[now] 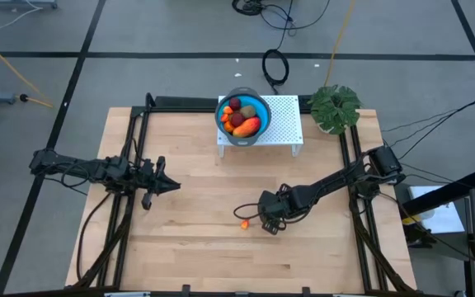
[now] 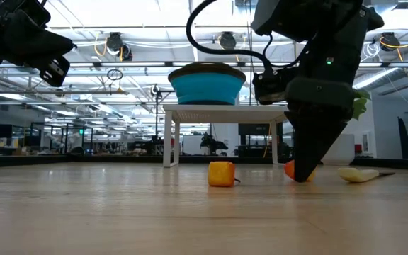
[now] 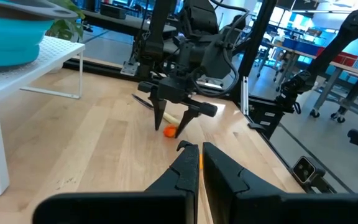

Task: Pick & Place Fruit
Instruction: Put the right pear into the blue strainer bowl on the shelf

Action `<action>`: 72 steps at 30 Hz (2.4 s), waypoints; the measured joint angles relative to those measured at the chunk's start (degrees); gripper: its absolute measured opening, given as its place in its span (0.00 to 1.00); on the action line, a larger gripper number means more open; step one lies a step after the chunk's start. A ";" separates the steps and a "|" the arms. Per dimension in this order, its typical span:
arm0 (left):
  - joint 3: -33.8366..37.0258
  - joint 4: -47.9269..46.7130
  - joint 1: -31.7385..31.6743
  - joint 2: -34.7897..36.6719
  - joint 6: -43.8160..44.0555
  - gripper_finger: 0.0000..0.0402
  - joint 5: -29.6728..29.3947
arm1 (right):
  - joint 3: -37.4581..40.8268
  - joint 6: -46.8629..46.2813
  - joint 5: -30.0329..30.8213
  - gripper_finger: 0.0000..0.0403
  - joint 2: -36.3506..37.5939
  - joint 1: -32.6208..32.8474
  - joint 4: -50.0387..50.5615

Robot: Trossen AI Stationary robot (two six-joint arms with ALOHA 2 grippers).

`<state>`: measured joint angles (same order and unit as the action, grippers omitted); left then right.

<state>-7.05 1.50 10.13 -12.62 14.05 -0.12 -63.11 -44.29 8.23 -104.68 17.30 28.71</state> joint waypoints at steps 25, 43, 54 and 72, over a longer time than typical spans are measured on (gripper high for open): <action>0.00 -0.04 0.00 -0.07 -0.45 0.05 0.00 | 0.17 -7.36 -2.30 0.21 10.17 -1.20 -5.89; 0.00 -0.30 0.00 -0.07 -0.03 0.05 0.57 | 0.17 -5.92 -2.51 0.14 10.80 -2.71 -1.96; 0.00 -1.79 0.00 -0.07 -0.05 0.05 0.58 | 0.17 0.22 -4.97 0.44 10.80 -2.36 -0.82; 0.00 -1.79 0.02 -0.07 -0.23 0.05 0.05 | 0.07 12.44 -3.79 0.67 6.14 -1.42 -3.99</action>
<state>-7.05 -0.30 10.15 -12.69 13.82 -0.07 -63.05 -31.85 4.44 -98.55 15.88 24.71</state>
